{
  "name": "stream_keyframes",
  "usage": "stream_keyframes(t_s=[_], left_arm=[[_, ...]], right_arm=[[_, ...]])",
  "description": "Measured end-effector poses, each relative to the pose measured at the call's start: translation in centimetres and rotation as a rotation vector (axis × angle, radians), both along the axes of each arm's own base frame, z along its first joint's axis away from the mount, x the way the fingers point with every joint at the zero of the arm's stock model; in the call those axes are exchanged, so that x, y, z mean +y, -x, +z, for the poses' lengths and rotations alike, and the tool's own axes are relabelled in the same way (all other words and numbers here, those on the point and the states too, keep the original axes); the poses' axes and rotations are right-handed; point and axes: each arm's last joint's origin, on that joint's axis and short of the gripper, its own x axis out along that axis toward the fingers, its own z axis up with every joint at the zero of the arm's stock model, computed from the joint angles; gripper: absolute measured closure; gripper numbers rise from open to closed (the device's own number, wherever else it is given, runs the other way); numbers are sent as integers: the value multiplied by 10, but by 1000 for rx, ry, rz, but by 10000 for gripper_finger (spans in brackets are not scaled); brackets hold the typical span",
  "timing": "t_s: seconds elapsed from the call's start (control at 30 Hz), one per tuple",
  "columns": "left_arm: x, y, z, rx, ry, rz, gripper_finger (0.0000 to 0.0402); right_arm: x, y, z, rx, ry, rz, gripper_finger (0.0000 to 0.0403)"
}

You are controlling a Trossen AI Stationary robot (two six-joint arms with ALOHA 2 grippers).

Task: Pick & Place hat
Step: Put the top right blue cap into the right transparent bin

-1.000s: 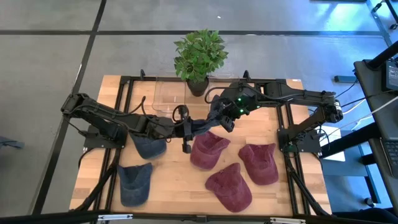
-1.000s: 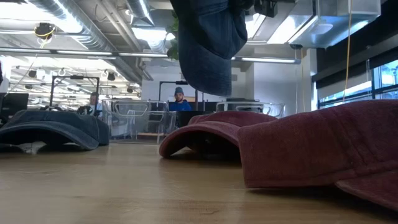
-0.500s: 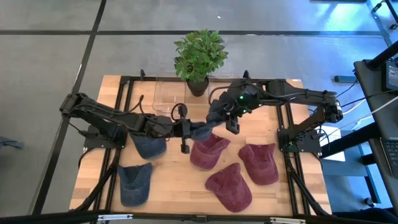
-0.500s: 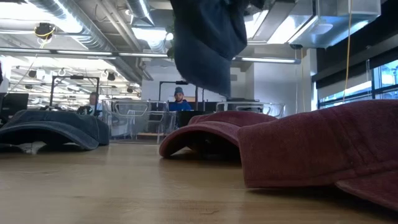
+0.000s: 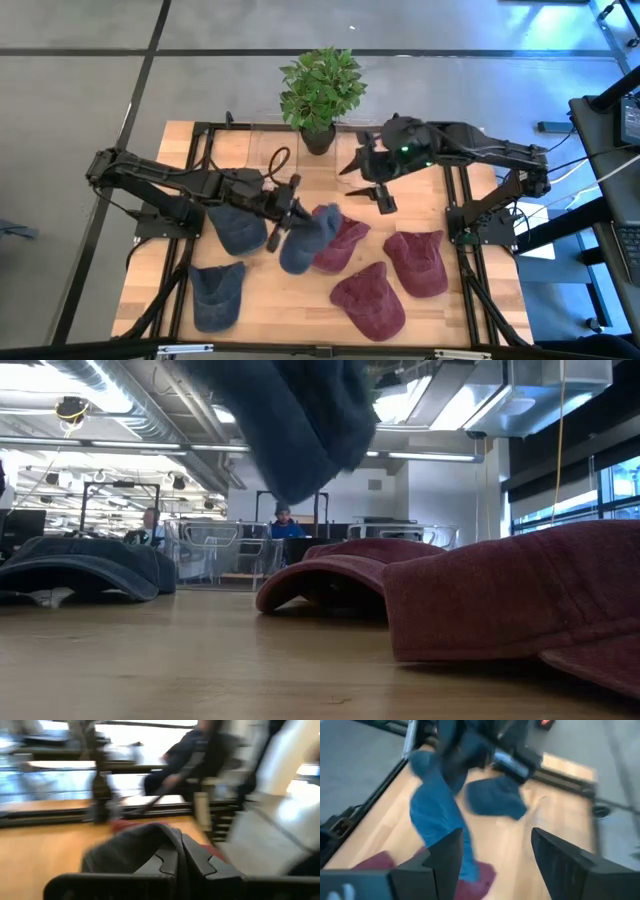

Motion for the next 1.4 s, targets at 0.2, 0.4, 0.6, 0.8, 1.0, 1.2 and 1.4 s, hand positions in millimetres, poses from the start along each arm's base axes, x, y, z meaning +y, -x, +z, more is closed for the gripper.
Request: stream_keyframes(t_s=[0.2, 0.4, 0.6, 0.8, 1.0, 1.2, 1.4], left_arm=[[-2, 1, 1, 2, 33, -79, 397], [-2, 1, 1, 8, 51, -90, 397], [-3, 2, 1, 8, 58, -101, 397], [-1, 6, 8, -44, 16, -93, 398], [0, 9, 11, -52, -2, -72, 398], [1, 9, 9, -39, -29, -19, 387], [5, 12, 11, -40, -74, 79, 352]], right_arm=[[5, -29, -28, 33, -118, 160, 189], [7, -48, -45, 63, -165, 221, 198], [9, -61, -59, 89, -212, 277, 198], [14, -62, -63, 121, -189, 256, 211], [15, -62, -62, 113, -184, 254, 305], [14, -61, -61, 115, -177, 227, 373], [11, -53, -57, 145, -141, 114, 371]])
